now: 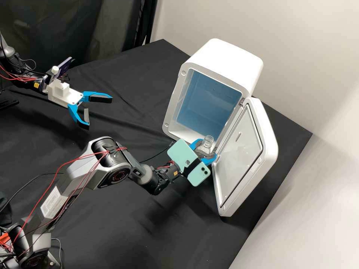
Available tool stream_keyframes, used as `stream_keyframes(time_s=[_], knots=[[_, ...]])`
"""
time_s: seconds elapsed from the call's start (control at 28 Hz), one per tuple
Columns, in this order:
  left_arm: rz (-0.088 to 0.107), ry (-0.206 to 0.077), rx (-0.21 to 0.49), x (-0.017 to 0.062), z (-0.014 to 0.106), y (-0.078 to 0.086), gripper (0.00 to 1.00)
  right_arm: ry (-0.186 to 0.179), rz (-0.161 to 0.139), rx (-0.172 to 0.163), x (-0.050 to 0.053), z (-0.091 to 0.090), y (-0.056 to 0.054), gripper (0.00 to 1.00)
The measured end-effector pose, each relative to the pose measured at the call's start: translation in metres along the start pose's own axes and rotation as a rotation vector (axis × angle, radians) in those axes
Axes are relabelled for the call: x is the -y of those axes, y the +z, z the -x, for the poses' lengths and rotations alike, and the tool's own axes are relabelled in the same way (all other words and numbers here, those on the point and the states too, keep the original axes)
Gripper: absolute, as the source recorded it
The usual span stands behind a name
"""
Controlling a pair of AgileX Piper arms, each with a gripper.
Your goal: Place the flask in the incubator
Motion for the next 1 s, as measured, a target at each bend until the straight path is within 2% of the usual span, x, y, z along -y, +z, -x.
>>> stream_keyframes(time_s=[0.21, 0.39, 0.61, 0.86, 1.0], knots=[[0.0, 0.0, 0.0, 0.0, 0.0, 0.0, 1.0, -0.057, 0.01, 0.004, 0.018, -0.01, -0.011, 0.0], [0.0, 0.0, 0.0, 0.0, 0.0, 0.0, 1.0, -0.075, 0.013, 0.005, 0.024, -0.011, -0.015, 0.0], [0.0, 0.0, 0.0, 0.0, 0.0, 0.0, 1.0, -0.074, 0.013, 0.004, 0.023, -0.012, -0.016, 0.0], [0.0, 0.0, 0.0, 0.0, 0.0, 0.0, 1.0, -0.059, 0.02, -0.007, 0.017, -0.024, -0.022, 0.0], [0.0, 0.0, 0.0, 0.0, 0.0, 0.0, 1.0, -0.058, 0.025, 0.002, 0.013, -0.029, -0.026, 0.0]])
